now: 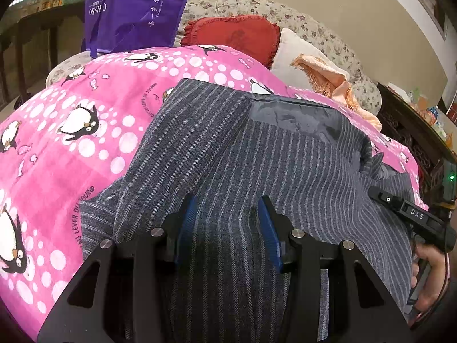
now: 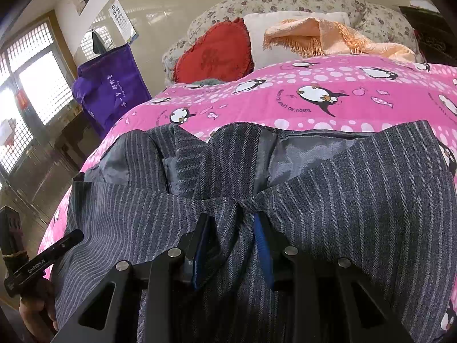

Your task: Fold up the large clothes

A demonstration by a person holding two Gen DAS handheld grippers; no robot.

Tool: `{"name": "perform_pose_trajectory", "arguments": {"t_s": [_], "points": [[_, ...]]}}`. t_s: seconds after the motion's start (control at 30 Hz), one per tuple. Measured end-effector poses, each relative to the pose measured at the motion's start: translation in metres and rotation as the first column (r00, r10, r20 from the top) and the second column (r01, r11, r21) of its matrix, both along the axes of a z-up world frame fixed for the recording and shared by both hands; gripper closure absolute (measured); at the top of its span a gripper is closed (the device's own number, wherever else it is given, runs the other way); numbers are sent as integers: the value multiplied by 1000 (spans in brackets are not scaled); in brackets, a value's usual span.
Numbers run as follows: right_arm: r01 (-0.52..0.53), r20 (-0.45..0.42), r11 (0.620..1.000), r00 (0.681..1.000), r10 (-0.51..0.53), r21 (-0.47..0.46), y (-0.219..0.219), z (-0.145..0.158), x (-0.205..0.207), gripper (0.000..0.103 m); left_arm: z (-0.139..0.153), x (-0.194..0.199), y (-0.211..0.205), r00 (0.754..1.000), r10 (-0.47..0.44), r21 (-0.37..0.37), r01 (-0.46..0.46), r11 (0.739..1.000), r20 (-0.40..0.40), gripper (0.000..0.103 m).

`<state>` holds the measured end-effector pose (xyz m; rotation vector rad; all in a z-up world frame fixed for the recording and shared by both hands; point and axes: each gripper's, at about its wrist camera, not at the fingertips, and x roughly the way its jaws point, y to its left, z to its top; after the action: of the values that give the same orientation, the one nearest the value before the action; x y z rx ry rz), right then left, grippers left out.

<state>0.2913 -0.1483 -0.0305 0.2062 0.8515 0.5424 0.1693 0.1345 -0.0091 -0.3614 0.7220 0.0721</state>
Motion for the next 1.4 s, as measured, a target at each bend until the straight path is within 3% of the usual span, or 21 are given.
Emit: {"name": "perform_pose_trajectory", "arguments": {"t_s": [0.57,0.63,0.7,0.77,0.8,0.87,0.9,0.97,1.03,1.13,1.17,1.23,1.27,1.33,1.4], "points": [[5,-31,1000,1000,-5,-8,-1,6,-6,73,-4,10,-7,999,4,75,0,997,-50,59],[14,-69,996,997,-20,-86,-6,21,-26,72,-4,10,-6,999,4,71,-1,998,-51,59],[22,-31,997,999,-24,-71,-23,40,-61,71,-4,10,-6,999,4,75,0,997,-52,59],[36,39,995,999,-32,-88,-42,54,-109,63,-4,10,-7,999,4,76,0,997,-52,59],[31,61,994,998,-24,-108,-52,52,-140,59,-4,10,-7,999,3,76,1,997,-52,59],[13,28,987,1000,-9,-163,-62,32,-169,38,-4,11,-8,998,3,82,1,997,-56,58],[-5,-10,971,1000,3,-239,-66,10,-185,38,-3,11,-10,998,-3,96,9,995,-65,56],[28,73,954,997,-6,-298,-73,10,-209,37,0,8,-17,994,-35,138,49,989,-101,51],[84,64,948,996,-67,-306,-84,17,-217,37,10,-4,-27,987,-62,196,90,976,-147,51],[142,166,955,981,-101,-260,-93,41,-239,37,46,-60,-39,988,-155,182,150,972,16,51],[137,175,960,980,-95,-245,-92,43,-243,37,51,-82,-44,982,-179,193,165,967,59,44],[88,161,973,986,-54,-215,-81,38,-248,37,42,-105,-50,980,-192,220,175,960,59,36],[70,148,972,988,-37,-223,-75,32,-247,37,25,-111,-50,984,-176,240,168,956,12,36],[40,114,959,993,-8,-281,-61,11,-245,37,-1,-111,-44,987,-146,212,157,964,-68,36],[48,111,955,994,-16,-292,-60,2,-245,30,-7,-115,-38,988,-146,187,153,970,-50,36]]}}
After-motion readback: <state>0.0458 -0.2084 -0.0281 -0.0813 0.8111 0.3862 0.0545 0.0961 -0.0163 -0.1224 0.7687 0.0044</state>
